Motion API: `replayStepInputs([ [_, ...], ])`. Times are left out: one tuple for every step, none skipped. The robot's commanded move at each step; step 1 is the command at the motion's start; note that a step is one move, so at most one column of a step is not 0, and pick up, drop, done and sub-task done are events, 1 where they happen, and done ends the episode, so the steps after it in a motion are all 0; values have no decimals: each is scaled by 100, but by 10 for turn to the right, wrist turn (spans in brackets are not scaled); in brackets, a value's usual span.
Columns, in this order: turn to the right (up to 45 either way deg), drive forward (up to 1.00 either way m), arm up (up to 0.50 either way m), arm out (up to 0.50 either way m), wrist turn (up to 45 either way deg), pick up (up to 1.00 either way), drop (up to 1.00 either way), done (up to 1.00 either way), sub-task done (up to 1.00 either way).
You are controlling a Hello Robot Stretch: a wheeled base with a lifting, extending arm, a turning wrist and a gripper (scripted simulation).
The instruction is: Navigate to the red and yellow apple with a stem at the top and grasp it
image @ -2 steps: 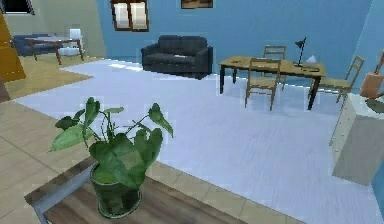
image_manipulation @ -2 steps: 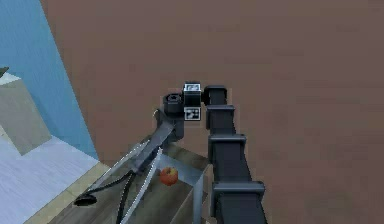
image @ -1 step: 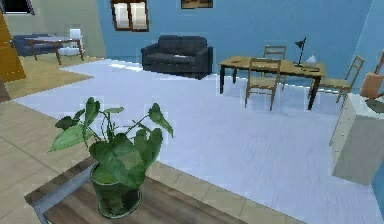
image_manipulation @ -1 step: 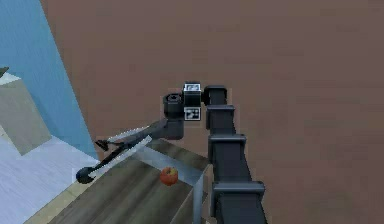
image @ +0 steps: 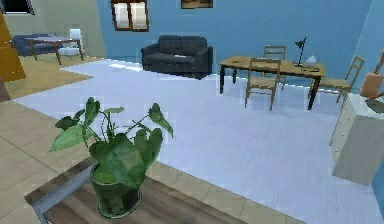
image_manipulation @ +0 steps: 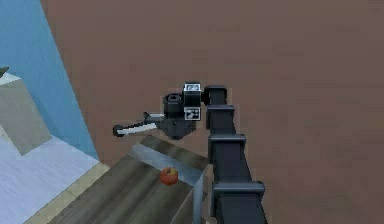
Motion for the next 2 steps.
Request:
replayStepInputs([
  [0, 0, 0, 0, 270, 0, 0, 0, 0],
  [0, 0, -30, 0, 0, 0, 0, 0, 0],
])
